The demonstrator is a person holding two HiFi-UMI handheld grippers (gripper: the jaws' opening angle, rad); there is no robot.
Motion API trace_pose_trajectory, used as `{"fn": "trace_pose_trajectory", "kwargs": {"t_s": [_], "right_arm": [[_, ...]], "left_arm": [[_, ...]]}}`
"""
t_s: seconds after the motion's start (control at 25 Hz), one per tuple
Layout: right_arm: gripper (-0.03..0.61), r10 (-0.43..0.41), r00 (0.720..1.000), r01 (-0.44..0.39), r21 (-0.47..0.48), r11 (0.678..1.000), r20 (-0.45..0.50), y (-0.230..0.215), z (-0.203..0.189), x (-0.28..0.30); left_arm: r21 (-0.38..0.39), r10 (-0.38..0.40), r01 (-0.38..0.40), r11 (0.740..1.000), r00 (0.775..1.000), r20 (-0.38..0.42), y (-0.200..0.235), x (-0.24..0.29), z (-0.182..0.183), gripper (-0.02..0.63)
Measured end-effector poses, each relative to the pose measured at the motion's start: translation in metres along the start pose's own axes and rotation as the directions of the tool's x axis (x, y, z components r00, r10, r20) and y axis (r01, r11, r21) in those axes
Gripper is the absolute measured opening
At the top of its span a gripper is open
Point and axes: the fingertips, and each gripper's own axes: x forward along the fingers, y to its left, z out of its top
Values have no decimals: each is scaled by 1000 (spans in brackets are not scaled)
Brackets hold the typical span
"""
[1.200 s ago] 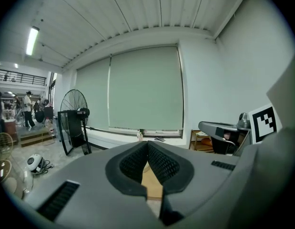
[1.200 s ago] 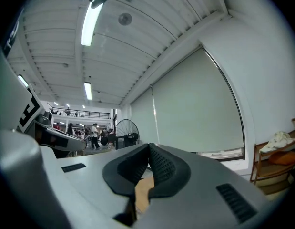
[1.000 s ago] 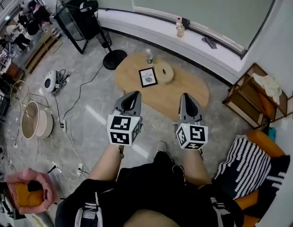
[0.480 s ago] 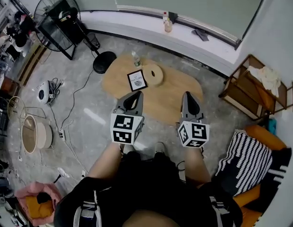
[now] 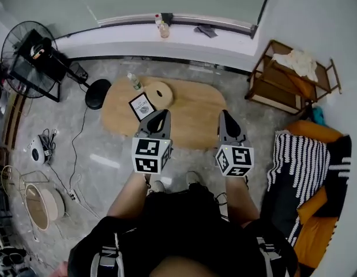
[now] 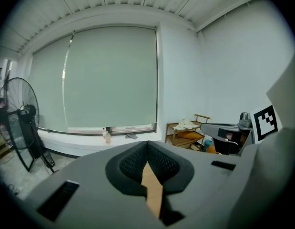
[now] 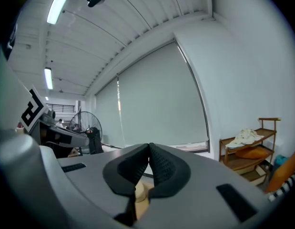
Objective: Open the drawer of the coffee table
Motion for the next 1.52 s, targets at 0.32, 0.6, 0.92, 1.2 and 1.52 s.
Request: {"fn": "trace_pose_trajectory", "kwargs": {"t_s": [0.32,0.6,0.92,1.2,1.52], "right_arm": [[15,-174,985,174,-13,985,-18,43,-26,-40],[15,-258,966,257,-46,965,-26,133,-52,-76],[15,-338,941,337,-19,941,-34,191,-71,-109],[15,-374,927,373,-33,927,-32,191,-75,-130],[15,-343,926,340,-48,939,-154,161,-128,-121]], "left_arm": [[23,-193,193,981,981,19,13,-23,-22,20],[6,-285,285,958,958,30,66,-91,-56,20],[7,-379,379,925,925,13,90,-130,-88,21],[9,-403,403,915,915,28,80,-139,-91,21],[6,-385,386,922,920,-66,77,-109,-139,20]]}}
